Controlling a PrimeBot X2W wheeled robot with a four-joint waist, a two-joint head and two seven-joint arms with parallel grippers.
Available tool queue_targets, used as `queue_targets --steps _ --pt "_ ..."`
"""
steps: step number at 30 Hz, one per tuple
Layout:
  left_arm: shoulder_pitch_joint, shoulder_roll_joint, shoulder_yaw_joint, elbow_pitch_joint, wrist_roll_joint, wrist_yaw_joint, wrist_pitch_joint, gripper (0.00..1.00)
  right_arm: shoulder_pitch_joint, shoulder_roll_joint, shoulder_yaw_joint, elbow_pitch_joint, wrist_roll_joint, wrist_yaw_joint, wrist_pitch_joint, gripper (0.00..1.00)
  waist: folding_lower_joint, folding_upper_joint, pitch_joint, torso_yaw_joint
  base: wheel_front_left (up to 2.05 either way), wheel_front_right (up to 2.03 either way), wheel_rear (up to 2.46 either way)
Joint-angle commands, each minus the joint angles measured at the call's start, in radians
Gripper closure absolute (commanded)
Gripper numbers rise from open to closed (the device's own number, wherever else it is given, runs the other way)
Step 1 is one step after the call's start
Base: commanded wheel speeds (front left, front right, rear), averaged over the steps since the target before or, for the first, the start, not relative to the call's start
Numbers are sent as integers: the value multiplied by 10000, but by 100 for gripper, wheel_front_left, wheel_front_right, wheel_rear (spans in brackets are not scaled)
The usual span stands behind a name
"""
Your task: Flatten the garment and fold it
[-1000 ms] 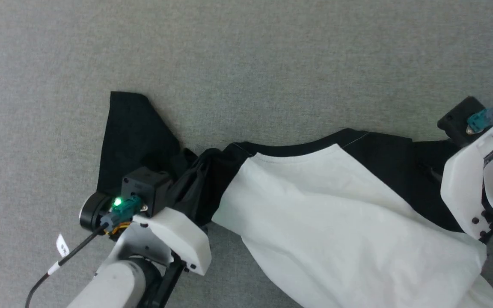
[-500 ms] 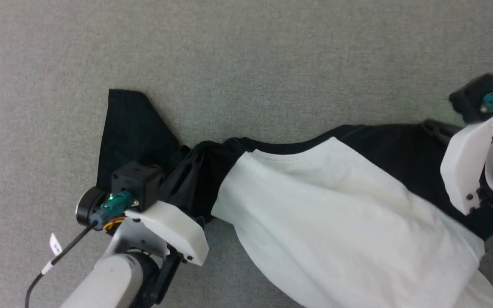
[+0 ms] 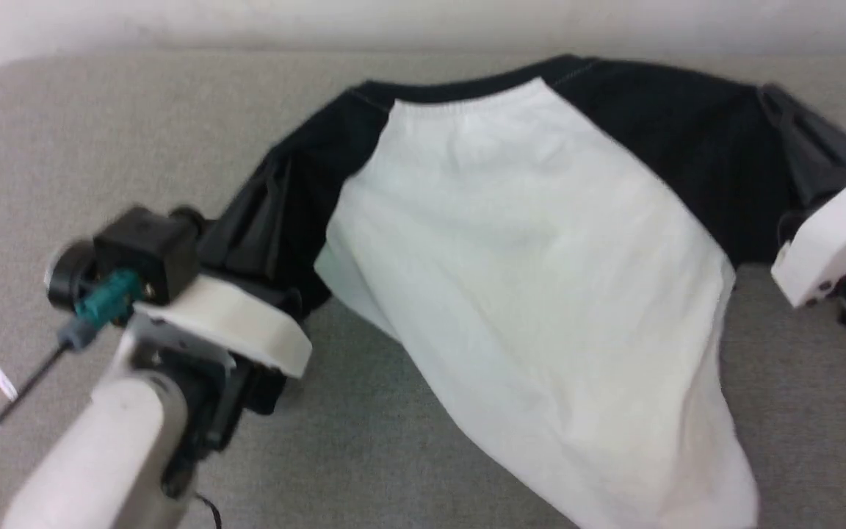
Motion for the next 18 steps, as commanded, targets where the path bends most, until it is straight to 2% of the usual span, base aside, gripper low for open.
queue_targets --steps 1,7,9,13,18 --pt "-585 200 83 -38 138 -165 154 100 -377 178 -109 -125 -175 -9 -175 100 2 0 -1030 -656 0 0 0" --pt "-2908 410 429 478 120 -609 936 100 -1794 572 -77 105 -590 -9 -458 100 2 0 -1595 -998 0 0 0" --pt "-3696 305 502 828 -2 -727 1189 100 -2315 624 61 301 -673 -9 -529 100 2 0 -1719 -1083 0 0 0" --pt "-5101 49 623 1837 -238 -936 1511 100 -3335 588 434 841 -808 -9 -602 100 2 0 -1961 -1213 0 0 0" --pt "-6405 -71 361 3473 -307 -1427 2013 100 -4582 529 1005 1864 -889 -9 -563 100 2 0 -2216 -1357 0 0 0"
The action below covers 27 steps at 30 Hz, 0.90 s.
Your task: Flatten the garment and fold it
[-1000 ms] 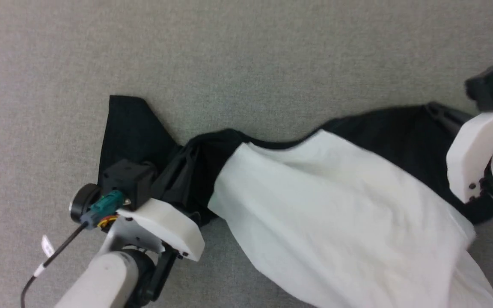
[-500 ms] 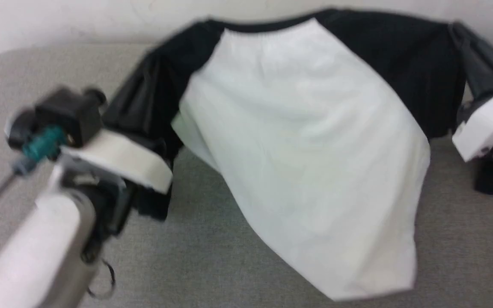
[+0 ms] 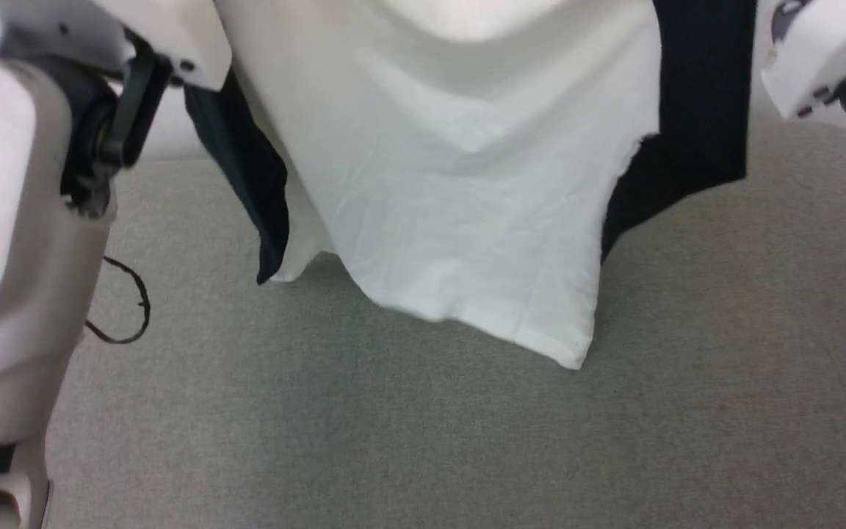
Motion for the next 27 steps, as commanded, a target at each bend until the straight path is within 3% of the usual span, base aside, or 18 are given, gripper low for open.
queue_targets --steps 1,9,17,27 --pt "-374 -88 -83 477 -72 -156 154 100 -459 -10 172 343 -62 -9 -15 100 1 0 -254 -220 0 0 0" --pt "-1966 -33 -100 2213 131 -350 412 100 -2632 58 821 2443 -379 -9 -105 100 1 0 122 -505 0 0 0" --pt "-3604 -138 -6 3015 425 -210 334 100 -4493 502 805 4203 -1001 -9 -359 100 1 0 1680 -668 0 0 0" --pt "-5889 -395 256 3521 1077 183 -1079 100 -6981 226 819 5403 -1961 -9 -1443 100 1 0 3780 -372 0 0 0"
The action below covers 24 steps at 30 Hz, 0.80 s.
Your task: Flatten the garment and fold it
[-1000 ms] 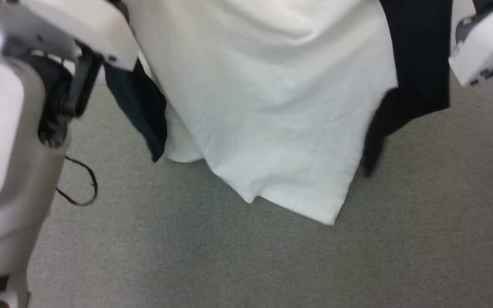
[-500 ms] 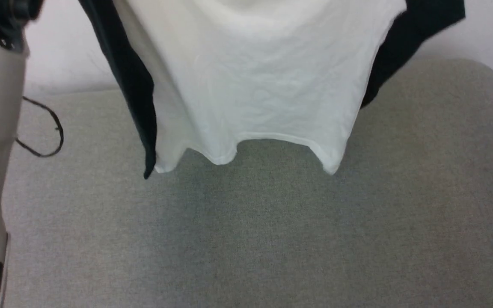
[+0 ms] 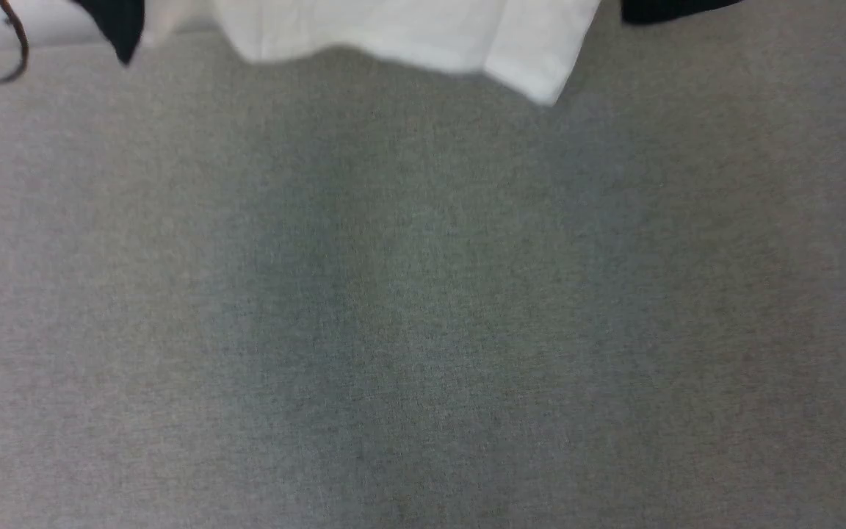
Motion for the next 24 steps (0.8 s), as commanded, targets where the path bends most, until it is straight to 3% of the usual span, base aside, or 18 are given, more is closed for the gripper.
queue_targets --steps 1,16,24 --pt "-464 -103 111 113 121 114 -302 100 -517 -147 4 168 -122 -11 -222 100 -4 0 1365 200 0 0 0" --pt "-749 -268 291 265 83 18 -2226 100 -1557 -567 518 954 -405 -11 -1393 100 -4 0 3126 384 0 0 0" --pt "240 -225 514 -325 -358 -34 -2806 100 -744 -732 996 303 133 -11 -1766 100 -4 0 2835 374 0 0 0"
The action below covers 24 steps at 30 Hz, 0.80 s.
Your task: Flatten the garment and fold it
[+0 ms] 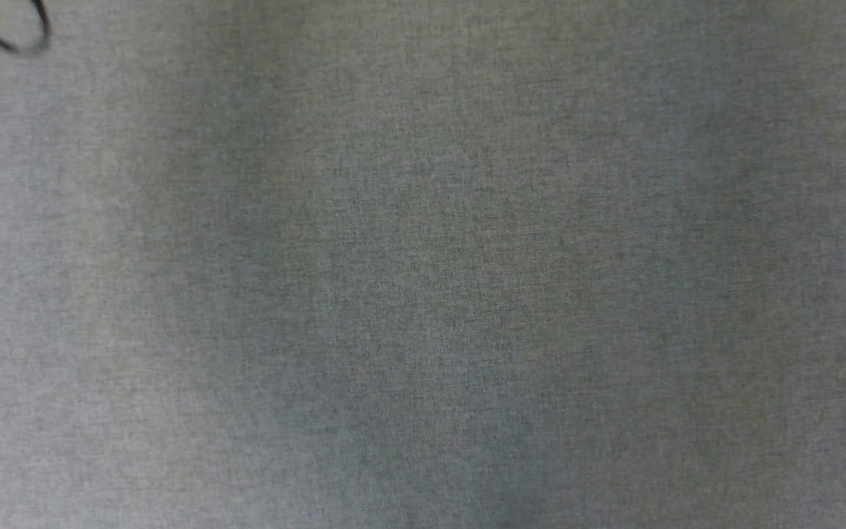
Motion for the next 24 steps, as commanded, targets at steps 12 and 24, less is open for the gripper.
queue_targets --steps 12,24 --pt "4415 532 -243 -3209 -495 183 -97 100 4153 -702 -462 -3380 1293 -13 454 100 -2 0 -1771 161 0 0 0" --pt "9058 1175 -416 -6619 -907 1111 150 100 9511 -179 -1809 -7064 1478 -13 1199 100 -2 0 -3252 347 0 0 0"
